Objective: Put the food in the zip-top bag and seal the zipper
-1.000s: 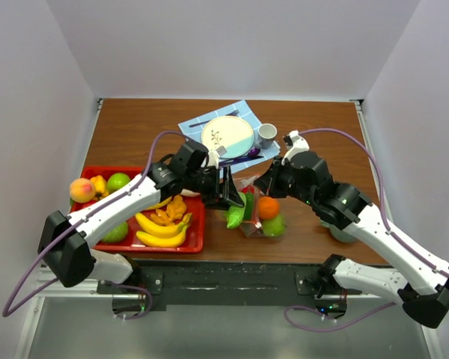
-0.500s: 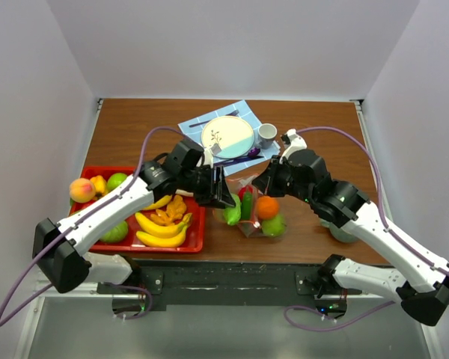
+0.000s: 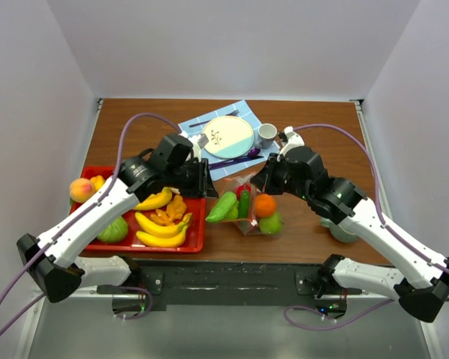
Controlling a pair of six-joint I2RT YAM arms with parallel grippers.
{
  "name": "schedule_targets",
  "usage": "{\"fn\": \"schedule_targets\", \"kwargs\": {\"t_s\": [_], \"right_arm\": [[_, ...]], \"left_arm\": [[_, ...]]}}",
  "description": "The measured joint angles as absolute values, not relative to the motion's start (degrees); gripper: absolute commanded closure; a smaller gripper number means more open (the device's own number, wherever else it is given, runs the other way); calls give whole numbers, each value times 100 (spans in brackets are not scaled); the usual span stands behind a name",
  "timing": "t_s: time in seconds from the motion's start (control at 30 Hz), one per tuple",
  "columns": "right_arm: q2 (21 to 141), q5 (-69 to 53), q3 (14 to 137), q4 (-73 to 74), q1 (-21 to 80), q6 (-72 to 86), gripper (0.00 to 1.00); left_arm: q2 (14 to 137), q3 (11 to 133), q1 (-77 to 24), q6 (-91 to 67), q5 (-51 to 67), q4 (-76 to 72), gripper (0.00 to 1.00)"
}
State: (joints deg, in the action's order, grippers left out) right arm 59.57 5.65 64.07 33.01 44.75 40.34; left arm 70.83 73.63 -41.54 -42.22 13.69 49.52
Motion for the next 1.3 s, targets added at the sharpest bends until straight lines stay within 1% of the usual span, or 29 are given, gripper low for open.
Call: {"fn": "schedule_targets", "kwargs": {"t_s": [0.23, 0.4, 0.57, 0.83, 1.3], "right_arm": [[6001, 563, 6449, 3306, 4475, 4027, 100], [6001, 563, 6475, 3306, 4473, 4025, 100], [6001, 563, 6475, 3308, 4475, 4023, 100], [5999, 607, 6475, 3308, 4475, 4025, 100], [6001, 633, 6475, 3308, 4475, 4029, 100]], "left_arm": [[6901, 7118, -4154, -4084, 891, 5059, 70], [6768, 6436, -4154, -4088, 764, 4945, 71], [6733, 6045, -4154, -4093, 812, 4584, 70], [6617, 5854, -4257, -4139, 1033, 3920, 68], [6410, 5634, -4480, -4309, 1223, 3603, 68]]}}
